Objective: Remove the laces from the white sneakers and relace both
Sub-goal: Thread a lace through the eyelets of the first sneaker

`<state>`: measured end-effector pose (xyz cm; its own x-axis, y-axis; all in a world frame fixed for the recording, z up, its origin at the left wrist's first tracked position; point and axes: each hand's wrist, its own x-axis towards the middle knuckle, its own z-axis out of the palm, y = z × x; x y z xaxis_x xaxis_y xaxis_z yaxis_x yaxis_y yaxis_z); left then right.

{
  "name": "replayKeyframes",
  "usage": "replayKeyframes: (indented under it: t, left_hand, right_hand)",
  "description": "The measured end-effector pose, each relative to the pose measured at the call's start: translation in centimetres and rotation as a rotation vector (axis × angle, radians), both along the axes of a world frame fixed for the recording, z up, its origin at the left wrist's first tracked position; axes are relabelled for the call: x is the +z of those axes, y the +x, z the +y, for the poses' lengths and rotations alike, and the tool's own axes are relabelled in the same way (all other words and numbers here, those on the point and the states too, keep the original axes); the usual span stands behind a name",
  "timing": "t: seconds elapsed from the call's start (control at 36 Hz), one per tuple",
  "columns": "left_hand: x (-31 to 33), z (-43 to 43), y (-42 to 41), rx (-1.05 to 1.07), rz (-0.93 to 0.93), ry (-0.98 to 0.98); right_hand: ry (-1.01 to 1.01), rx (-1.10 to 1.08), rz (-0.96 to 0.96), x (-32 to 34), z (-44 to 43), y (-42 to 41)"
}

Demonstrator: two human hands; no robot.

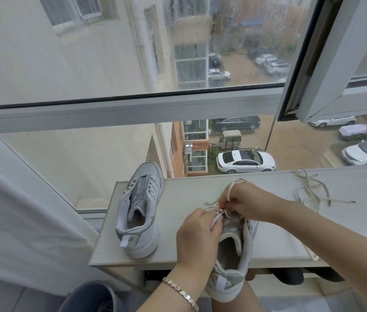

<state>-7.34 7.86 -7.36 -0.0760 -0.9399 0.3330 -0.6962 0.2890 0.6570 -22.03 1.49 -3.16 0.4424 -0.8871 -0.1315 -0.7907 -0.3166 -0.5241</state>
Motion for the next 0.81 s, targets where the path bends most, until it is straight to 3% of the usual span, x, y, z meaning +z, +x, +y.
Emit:
replayKeyframes:
  t: [0.17, 0.31, 0.47, 0.58, 0.81]
  left_hand:
    - [-0.1, 0.1, 0.1, 0.000, 0.037, -0.029]
    - [-0.1, 0.2, 0.1, 0.001, 0.067, -0.090]
    - [-0.4, -0.2, 0.3, 0.011, 0.050, -0.109]
    - [-0.6, -0.4, 0.5, 0.036, 0.029, -0.114]
    - [-1.0, -0.6, 0.7, -0.009, -0.015, -0.149]
  right_hand:
    - [0.180, -0.103, -0.174, -0.2, -0.2, -0.3]
    - [0.216, -0.126, -0.239, -0.3, -0.3, -0.5]
    - [0.052, -0.138, -0.270, -0.6, 0.6, 0.3]
    - [-0.051, -0.297, -0.295, -1.3, 1.3, 1.2]
    - [-0.104, -0.438, -0.313, -1.6, 3.0, 2.0]
